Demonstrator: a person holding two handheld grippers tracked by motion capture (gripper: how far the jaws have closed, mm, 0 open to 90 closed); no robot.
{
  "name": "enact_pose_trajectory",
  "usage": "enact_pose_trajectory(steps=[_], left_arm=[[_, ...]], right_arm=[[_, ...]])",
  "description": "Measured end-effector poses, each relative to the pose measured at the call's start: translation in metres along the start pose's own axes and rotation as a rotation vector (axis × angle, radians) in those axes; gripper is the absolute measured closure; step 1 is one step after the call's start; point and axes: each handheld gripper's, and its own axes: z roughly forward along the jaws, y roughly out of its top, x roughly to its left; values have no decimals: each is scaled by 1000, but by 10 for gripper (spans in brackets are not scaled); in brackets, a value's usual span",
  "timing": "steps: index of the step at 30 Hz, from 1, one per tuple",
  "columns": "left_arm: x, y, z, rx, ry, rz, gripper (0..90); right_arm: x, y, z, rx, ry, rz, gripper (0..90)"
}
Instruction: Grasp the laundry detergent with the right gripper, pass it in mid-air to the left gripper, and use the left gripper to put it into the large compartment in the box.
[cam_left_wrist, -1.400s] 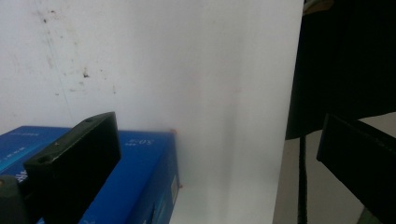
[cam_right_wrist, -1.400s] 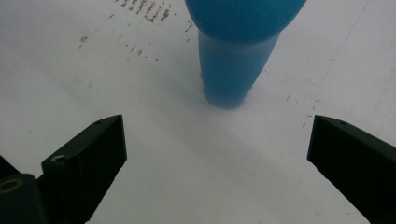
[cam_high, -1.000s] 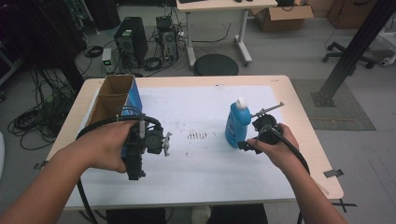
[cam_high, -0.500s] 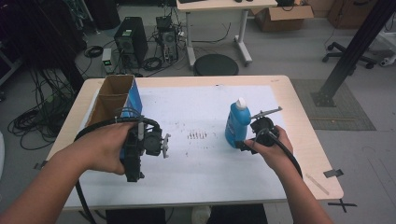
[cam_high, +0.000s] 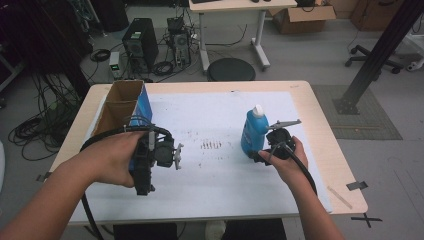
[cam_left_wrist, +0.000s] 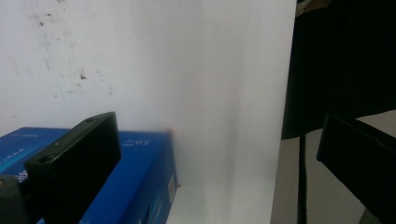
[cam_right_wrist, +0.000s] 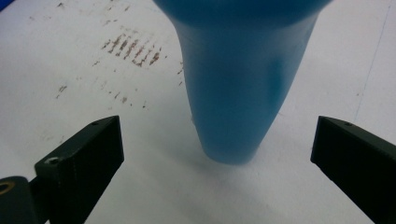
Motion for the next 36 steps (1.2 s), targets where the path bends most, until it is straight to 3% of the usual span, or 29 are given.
enact_pose_trajectory(steps=[20, 36], left_arm=[[-2, -2, 1, 1, -2, -3, 2], [-7, -3, 1, 2, -2, -8, 2]], right_arm=[[0, -6, 17, -165, -22, 9, 19], [-3, -10, 29, -260, -45, 4, 12]])
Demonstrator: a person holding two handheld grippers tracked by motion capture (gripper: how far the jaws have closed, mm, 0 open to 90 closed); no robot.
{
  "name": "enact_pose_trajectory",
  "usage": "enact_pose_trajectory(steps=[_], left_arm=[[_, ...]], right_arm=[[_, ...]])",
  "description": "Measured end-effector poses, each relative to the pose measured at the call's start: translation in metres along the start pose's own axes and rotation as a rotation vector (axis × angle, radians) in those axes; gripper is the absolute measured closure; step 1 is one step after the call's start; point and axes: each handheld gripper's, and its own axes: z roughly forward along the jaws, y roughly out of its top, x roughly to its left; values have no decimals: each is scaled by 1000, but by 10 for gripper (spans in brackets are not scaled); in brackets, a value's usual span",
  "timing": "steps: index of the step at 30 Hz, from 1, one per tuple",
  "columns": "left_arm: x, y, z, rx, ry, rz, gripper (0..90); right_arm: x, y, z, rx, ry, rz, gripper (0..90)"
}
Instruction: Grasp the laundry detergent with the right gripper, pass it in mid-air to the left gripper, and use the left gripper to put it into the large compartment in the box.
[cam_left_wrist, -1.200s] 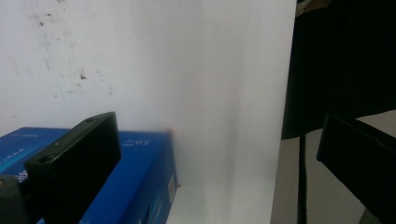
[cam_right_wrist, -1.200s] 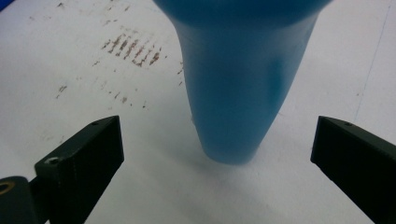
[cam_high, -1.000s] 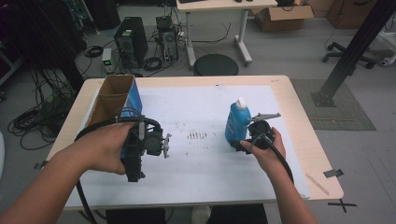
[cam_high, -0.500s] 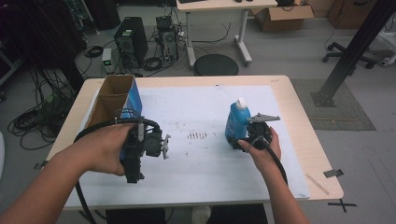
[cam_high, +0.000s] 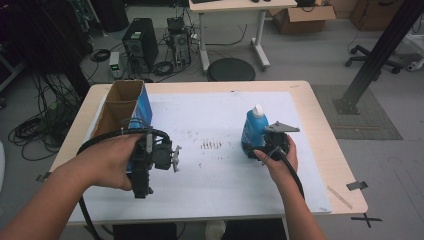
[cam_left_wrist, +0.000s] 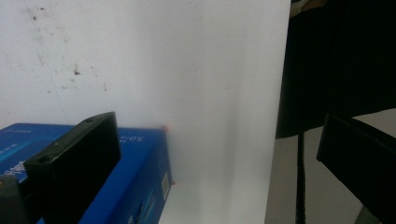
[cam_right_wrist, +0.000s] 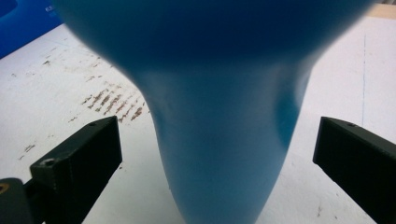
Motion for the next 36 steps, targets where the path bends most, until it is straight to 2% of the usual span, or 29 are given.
enact_pose_trajectory(steps=[9, 12, 26, 30, 36], left_arm=[[-1, 1, -1, -3, 1, 3, 2], [-2, 1, -1, 0, -2, 1, 3], [-2, -2, 1, -3, 2, 2, 3], [-2, -1, 1, -5, 2, 2, 3], [-2, 0, 0, -7, 2, 6, 4]], right_arm=[[3, -2, 5, -52, -15, -9, 9], [3, -3, 7, -55, -6, -13, 10], [4, -7, 14, -83, -30, -4, 13], [5, -8, 13, -95, -53, -6, 84], [4, -8, 12, -103, -63, -2, 135]])
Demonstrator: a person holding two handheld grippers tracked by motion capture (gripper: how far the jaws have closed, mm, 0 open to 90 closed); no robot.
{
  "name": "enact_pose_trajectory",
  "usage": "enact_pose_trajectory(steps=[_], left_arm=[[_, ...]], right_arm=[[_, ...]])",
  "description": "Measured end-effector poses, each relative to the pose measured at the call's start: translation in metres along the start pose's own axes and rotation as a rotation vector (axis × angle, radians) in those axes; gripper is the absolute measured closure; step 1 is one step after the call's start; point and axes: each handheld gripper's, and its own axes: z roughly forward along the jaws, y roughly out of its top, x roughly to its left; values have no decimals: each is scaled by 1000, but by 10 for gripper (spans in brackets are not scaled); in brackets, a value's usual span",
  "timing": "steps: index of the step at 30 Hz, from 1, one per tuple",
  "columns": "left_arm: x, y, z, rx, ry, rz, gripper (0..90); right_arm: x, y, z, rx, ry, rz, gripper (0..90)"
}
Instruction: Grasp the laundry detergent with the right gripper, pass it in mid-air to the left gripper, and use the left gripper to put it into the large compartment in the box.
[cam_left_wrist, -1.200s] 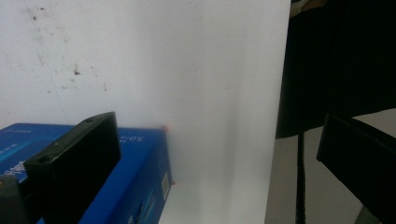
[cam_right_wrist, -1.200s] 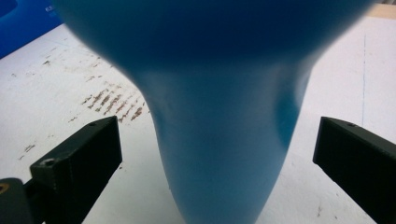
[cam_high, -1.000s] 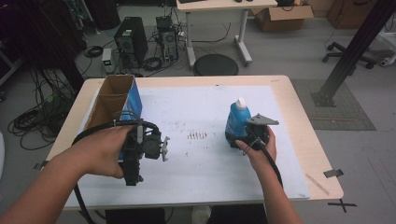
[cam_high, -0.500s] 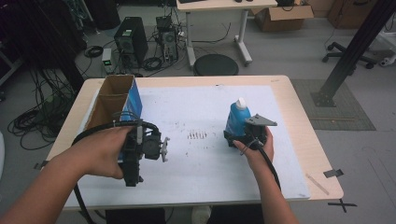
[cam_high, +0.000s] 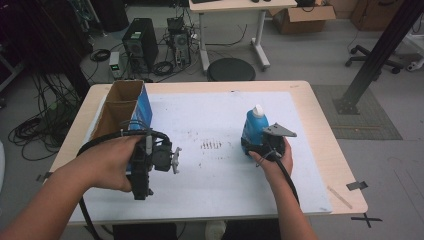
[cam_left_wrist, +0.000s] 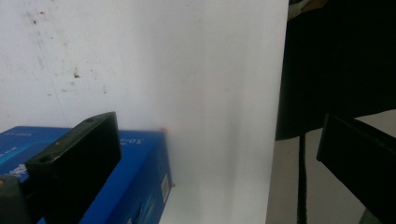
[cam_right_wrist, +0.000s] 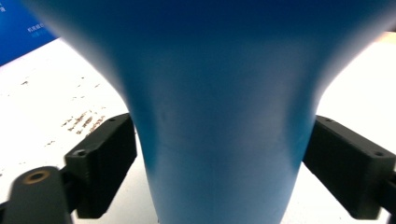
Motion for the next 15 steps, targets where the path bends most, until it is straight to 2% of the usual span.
enact_pose_trajectory(steps=[15], left_arm=[[0, 1, 1, 8, 1, 2, 4]], right_arm=[[5, 3, -1, -8, 7, -1, 235]])
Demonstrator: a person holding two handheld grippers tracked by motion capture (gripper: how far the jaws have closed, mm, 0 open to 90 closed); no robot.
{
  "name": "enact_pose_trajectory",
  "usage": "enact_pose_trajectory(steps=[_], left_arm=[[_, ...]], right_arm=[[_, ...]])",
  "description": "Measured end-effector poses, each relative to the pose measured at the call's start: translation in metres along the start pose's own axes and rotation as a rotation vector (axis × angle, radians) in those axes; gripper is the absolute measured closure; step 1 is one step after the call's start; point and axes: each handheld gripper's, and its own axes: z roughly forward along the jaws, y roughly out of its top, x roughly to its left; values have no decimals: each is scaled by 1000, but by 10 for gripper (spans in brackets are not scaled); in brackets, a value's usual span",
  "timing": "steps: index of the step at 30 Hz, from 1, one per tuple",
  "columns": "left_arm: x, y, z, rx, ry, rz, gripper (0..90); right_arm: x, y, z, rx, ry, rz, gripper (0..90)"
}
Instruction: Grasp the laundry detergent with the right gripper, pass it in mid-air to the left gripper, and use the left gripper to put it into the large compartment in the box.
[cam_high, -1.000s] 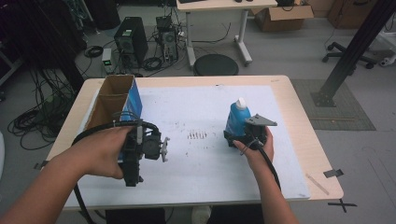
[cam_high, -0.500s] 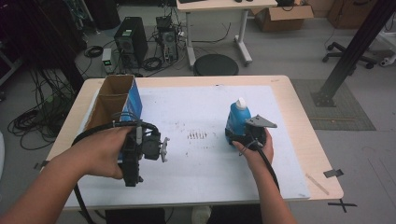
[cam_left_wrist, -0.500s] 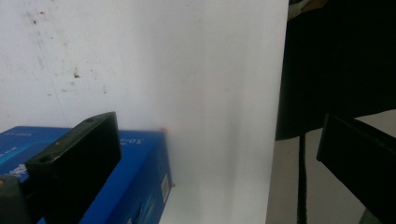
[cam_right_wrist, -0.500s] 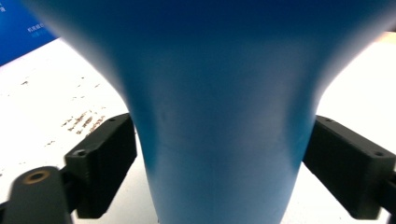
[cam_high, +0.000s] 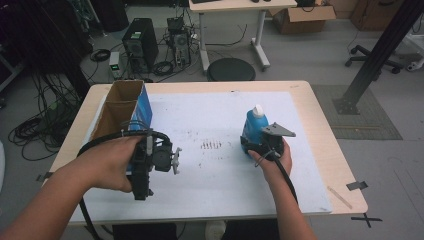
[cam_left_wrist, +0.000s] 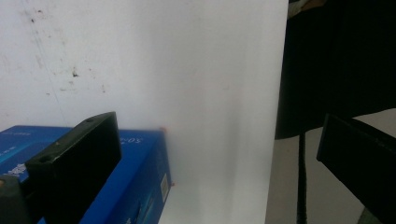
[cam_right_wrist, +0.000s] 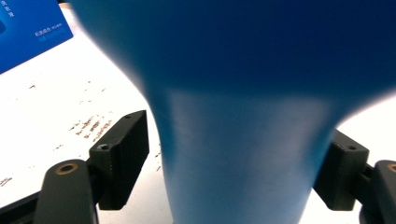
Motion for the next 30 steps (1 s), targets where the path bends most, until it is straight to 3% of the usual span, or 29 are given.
enact_pose_trajectory(steps=[30], left_arm=[[2, 2, 2, -2, -1, 0, 4]], right_arm=[[2, -2, 1, -3, -64, -38, 421]])
